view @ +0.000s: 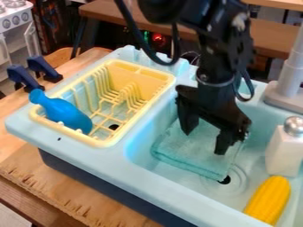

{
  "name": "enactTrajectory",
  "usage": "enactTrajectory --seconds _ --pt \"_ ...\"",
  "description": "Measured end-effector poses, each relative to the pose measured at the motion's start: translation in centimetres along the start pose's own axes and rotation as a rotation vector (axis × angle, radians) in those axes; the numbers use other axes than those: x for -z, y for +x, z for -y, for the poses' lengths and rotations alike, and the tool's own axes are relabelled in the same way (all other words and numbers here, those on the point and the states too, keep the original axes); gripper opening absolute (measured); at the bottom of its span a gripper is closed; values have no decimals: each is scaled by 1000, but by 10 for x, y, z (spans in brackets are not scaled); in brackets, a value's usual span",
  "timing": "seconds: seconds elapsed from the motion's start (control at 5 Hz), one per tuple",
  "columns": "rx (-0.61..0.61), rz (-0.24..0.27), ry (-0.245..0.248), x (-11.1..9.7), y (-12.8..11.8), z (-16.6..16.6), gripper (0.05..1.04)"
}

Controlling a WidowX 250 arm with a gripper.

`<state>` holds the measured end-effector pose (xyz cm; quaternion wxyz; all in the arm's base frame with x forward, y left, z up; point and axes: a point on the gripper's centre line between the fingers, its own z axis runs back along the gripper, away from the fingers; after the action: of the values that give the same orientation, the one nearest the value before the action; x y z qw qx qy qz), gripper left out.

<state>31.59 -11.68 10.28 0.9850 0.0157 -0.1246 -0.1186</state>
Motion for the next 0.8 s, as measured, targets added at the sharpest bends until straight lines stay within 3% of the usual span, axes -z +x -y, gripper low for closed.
enactTrajectory --seconds 0.4,0.6,0.8 --pt "-27 51 -20 19 16 11 1001" --pt "-70 7 0 24 14 13 1001" --pt "-133 -37 -12 28 -1 16 1001"
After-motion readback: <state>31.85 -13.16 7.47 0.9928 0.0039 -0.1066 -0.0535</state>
